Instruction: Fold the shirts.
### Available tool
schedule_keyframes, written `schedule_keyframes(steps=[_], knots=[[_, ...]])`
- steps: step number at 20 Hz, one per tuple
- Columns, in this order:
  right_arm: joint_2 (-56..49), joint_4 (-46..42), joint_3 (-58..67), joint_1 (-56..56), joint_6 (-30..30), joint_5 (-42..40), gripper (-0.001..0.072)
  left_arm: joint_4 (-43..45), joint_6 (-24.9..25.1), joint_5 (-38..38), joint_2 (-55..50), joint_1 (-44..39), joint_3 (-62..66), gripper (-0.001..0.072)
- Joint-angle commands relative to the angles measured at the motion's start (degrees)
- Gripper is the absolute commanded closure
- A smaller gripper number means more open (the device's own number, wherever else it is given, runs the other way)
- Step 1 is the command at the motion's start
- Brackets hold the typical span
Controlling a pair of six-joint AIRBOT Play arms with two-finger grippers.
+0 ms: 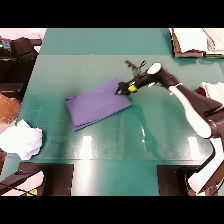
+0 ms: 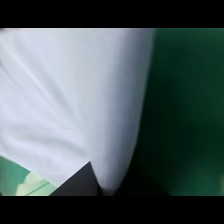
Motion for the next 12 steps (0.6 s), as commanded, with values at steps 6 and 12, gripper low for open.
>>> schedule_keyframes(steps=[6,12], knots=[[17.25,-17.4,1.4,-30.47,7.69,3.43,0.0695,-0.07,-0.02,4.68,-0.02,-14.69,0.0,0.068],[21.94,-15.61,1.4,-54.93,7.72,3.34,0.0695,-0.09,-0.22,10.4,-0.02,-18.93,0.0,0.068]])
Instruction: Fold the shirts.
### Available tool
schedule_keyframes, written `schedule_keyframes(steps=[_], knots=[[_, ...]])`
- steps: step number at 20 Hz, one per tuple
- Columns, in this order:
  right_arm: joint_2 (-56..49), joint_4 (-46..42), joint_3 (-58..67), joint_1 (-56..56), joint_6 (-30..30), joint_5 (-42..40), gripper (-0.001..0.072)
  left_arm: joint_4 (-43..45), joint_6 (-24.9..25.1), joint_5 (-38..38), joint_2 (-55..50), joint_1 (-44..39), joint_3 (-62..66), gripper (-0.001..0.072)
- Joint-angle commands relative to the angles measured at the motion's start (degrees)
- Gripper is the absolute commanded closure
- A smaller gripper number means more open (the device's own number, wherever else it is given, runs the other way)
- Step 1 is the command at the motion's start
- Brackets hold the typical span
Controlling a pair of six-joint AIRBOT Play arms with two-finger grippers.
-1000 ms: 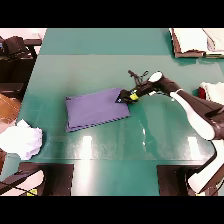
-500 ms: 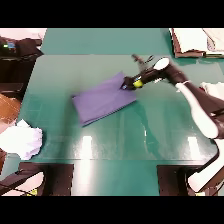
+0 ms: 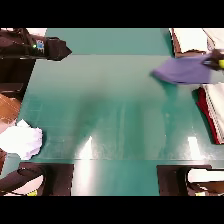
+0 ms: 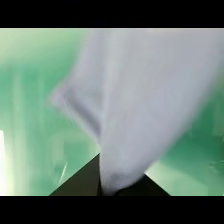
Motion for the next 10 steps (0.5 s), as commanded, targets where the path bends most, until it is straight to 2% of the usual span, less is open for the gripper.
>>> schedule_keyframes(steps=[1,7,10], knots=[[1.77,1.31,0.07,-13.11,0.5,0.22,0.0695,-0.02,-0.22,3.43,-0.02,-2.21,0.0,0.068],[1.73,5.77,0.68,-19.04,0.31,-2.97,0.0695,-0.13,-0.22,3.78,-0.02,-2.21,-0.02,0.068],[1.75,5.57,7.13,-18.36,0.24,-2.14,0.0695,-0.11,-0.17,3.72,-0.02,-2.21,-0.02,0.068]])
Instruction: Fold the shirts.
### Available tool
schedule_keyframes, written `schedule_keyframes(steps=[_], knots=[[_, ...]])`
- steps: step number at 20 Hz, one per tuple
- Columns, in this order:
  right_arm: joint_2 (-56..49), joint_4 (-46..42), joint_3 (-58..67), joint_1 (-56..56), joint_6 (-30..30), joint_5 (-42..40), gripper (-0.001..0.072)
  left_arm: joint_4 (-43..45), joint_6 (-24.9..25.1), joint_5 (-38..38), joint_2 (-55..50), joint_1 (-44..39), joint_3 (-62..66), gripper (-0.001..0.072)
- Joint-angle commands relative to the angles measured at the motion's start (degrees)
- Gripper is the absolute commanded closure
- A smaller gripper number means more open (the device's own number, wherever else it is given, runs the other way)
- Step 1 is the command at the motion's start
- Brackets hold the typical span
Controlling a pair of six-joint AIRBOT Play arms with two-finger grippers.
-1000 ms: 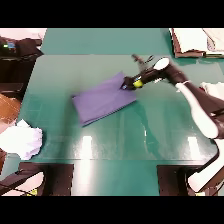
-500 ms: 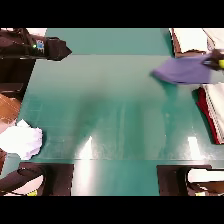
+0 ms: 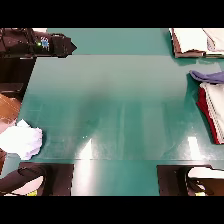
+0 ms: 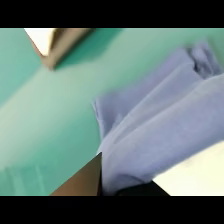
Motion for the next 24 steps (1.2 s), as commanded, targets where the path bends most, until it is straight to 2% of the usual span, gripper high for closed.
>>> schedule_keyframes(steps=[1,5,7,9,12,19,20,22,23,24], knots=[[0.33,0.87,7.1,-0.28,-0.17,0.63,0.0695,0.04,0.0,0.17,-0.02,-0.09,-0.02,0.068],[0.33,0.39,17.33,-1.31,-0.13,7.8,0.0695,0.17,0.22,0.17,-0.02,-0.09,0.0,0.068],[0.94,0.39,18.25,-2.67,-0.13,12.11,0.0695,0.85,0.24,0.04,-0.02,-0.09,-0.02,0.068],[3.67,-0.04,13.68,-4.66,-0.15,13.38,0.0695,0.9,1.05,-0.33,-0.02,-0.09,-0.02,0.0679],[9.03,-8.22,5.05,-8.0,-0.13,14.91,0.0695,0.9,1.09,-1.07,-0.02,-0.09,-0.02,0.0679],[20.2,-19.65,-19.96,-15.96,-0.15,17.0,0.0682,0.9,2.6,-2.05,-0.02,-0.09,-0.02,0.0679],[21.42,-21.2,-22.93,-16.83,-0.15,16.98,0.0587,0.9,2.6,-2.32,-0.02,-0.09,-0.02,0.0679],[23.23,-24.39,-27.23,-18.25,-0.15,16.96,0.0265,0.9,2.62,-2.99,-0.02,-0.09,-0.02,0.0679],[23.78,-25.62,-28.5,-19.04,-0.13,16.96,0.0148,0.9,2.6,-3.13,-0.02,-0.09,0.0,0.0679],[24.2,-25.53,-29.03,-19.93,-0.11,16.96,0.0082,0.9,2.6,-3.15,-0.02,-0.09,0.0,0.0679]])
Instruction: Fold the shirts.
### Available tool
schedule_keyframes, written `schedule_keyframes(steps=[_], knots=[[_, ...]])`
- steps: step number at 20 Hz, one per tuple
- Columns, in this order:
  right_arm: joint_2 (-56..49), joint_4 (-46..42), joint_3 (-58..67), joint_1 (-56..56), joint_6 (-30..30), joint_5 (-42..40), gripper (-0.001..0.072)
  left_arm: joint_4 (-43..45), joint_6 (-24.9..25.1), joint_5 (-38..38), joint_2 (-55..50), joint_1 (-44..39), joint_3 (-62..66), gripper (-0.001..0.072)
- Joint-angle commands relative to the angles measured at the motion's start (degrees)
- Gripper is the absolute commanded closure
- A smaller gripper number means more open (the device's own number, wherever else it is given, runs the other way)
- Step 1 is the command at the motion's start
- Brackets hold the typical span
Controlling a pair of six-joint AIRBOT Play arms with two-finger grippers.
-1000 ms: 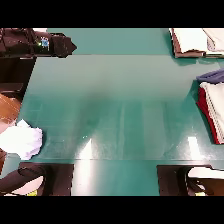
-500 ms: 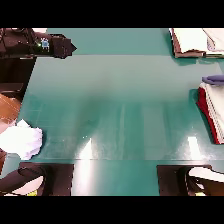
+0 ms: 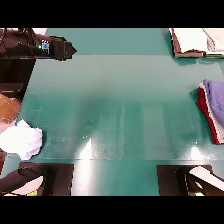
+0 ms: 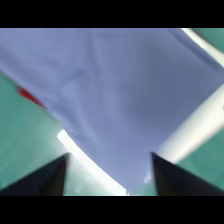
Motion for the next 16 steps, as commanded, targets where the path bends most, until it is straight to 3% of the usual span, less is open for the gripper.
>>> schedule_keyframes(steps=[1,5,8,14,15,16], knots=[[2.69,-2.82,-4.94,-2.78,0.04,0.02,0.0082,0.02,0.22,-0.66,-0.02,0.0,-0.02,0.0679],[2.86,8.96,1.03,2.62,0.04,-1.62,0.0083,0.0,0.2,-0.76,-0.02,0.0,0.0,0.0679],[2.86,15.17,7.08,15.52,0.04,-2.54,0.0084,0.02,0.17,-1.18,0.04,0.0,0.0,0.0679],[2.84,14.4,14.12,47.23,0.02,-8.35,0.0089,-0.09,0.17,1.64,0.04,0.0,0.04,0.0679],[2.84,14.4,14.53,51.17,0.02,-9.4,0.0109,-0.07,0.17,2.25,0.02,0.0,0.04,0.0679],[2.86,14.43,14.78,54.95,0.02,-10.49,0.02,-0.04,0.17,2.97,0.04,0.0,0.04,0.0679]])
